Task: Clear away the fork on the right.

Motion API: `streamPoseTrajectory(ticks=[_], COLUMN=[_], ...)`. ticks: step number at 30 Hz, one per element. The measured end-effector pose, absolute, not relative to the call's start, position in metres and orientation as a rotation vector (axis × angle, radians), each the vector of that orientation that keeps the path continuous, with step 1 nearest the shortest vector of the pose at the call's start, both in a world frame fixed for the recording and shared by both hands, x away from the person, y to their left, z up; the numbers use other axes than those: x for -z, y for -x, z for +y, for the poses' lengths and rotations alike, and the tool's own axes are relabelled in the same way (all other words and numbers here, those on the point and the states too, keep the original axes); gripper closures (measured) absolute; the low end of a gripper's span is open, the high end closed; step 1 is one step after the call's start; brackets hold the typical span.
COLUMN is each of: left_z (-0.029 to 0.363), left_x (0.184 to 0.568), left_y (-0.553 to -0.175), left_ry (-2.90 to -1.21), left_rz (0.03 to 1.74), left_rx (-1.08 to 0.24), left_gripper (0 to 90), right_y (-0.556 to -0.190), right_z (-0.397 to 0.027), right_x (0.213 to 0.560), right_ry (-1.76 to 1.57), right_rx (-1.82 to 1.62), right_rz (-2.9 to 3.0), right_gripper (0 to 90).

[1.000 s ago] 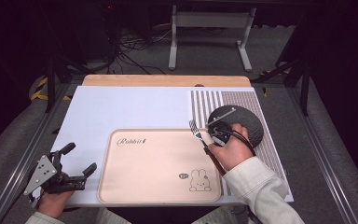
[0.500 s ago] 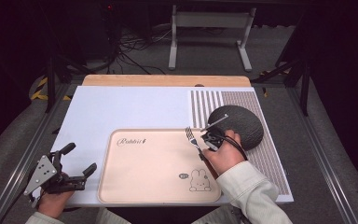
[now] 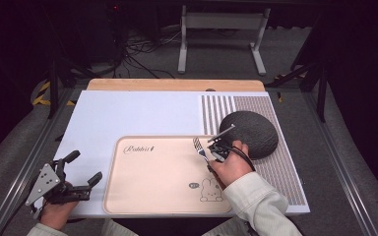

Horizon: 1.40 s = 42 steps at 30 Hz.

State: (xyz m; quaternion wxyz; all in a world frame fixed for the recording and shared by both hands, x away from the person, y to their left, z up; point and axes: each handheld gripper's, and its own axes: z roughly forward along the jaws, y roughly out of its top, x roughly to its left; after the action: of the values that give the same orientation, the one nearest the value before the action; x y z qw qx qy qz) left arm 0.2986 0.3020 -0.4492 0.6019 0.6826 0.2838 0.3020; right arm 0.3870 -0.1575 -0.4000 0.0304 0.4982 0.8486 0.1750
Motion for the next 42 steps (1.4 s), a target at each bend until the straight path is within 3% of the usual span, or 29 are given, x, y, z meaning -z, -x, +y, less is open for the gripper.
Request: streamPoseTrajectory(ticks=[21,22,26,39,42], left_z=[0.302,0.302,0.302,0.302,0.301], left_x=[0.449,0.449,0.449,0.449,0.449], left_y=[-0.299,-0.299,-0.299,-0.299,-0.299], left_ry=[-1.591,-1.589,-1.593,-1.595,-1.593], left_rz=[0.651,0.653,0.649,0.645,0.646], left_rx=[-0.693,-0.694,-0.694,-0.694,-0.695], left_gripper=[0.1,0.1,0.1,0.1,0.1], right_y=[-0.399,-0.399,-0.399,-0.400,-0.400], right_z=[-0.163,-0.163,-0.162,-0.159,-0.157], right_x=[0.417,0.416,0.414,0.404,0.400], right_ry=[-1.644,-1.651,-1.632,-1.495,-1.401], right_rx=[-0.572,-0.579,-0.585,-0.645,-0.654], right_rz=[2.617,2.611,2.588,2.588,2.604], right_gripper=[76.5,66.7,51.7,35.0,35.0])
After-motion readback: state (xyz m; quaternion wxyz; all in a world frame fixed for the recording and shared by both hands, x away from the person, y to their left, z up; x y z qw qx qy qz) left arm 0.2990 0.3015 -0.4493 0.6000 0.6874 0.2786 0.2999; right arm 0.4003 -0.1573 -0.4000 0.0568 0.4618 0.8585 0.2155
